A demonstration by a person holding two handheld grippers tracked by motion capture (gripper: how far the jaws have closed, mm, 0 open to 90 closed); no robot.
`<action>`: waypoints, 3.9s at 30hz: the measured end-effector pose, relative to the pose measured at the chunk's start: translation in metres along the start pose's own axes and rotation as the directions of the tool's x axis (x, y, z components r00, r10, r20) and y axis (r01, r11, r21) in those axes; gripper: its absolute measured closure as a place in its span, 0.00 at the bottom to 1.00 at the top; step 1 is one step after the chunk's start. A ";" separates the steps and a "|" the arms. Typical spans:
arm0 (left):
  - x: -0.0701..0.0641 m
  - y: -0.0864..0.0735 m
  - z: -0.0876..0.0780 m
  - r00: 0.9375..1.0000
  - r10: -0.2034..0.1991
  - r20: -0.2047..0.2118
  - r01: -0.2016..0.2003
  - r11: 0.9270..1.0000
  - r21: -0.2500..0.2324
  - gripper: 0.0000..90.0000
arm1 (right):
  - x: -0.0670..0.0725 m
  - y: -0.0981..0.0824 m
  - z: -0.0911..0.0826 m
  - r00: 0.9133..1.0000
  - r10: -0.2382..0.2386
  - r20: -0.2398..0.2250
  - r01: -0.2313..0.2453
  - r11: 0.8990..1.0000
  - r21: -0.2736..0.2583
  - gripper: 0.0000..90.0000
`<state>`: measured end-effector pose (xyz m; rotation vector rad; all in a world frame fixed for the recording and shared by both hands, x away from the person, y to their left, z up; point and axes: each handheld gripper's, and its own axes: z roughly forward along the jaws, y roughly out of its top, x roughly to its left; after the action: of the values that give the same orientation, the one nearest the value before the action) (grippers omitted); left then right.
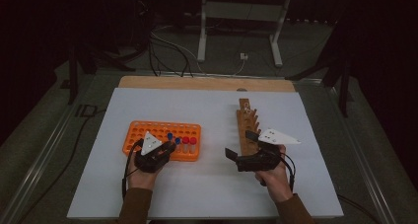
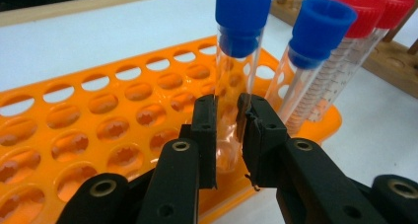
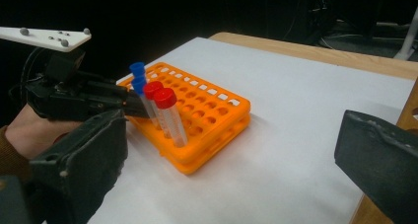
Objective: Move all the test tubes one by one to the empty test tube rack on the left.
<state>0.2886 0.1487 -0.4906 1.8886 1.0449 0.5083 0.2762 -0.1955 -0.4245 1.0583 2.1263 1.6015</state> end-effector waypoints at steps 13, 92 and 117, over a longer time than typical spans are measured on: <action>-0.001 -0.001 0.003 1.000 0.025 -0.013 -0.024 0.998 0.051 0.86 | 0.001 -0.002 0.002 1.000 -0.004 -0.004 0.004 1.000 0.010 0.00; 0.001 0.018 -0.036 0.991 -0.100 0.092 0.119 0.967 -0.223 0.01 | -0.105 0.026 0.054 0.949 -0.021 0.314 -0.019 0.992 0.123 0.35; -0.001 0.017 -0.033 0.990 -0.101 0.099 0.121 0.970 -0.210 0.01 | -0.110 0.016 0.073 0.926 -0.073 0.371 0.004 0.983 0.182 0.85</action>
<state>0.2737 0.1605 -0.4588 1.6370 0.9897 0.4505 0.4028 -0.2177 -0.4579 1.2544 2.0338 1.0934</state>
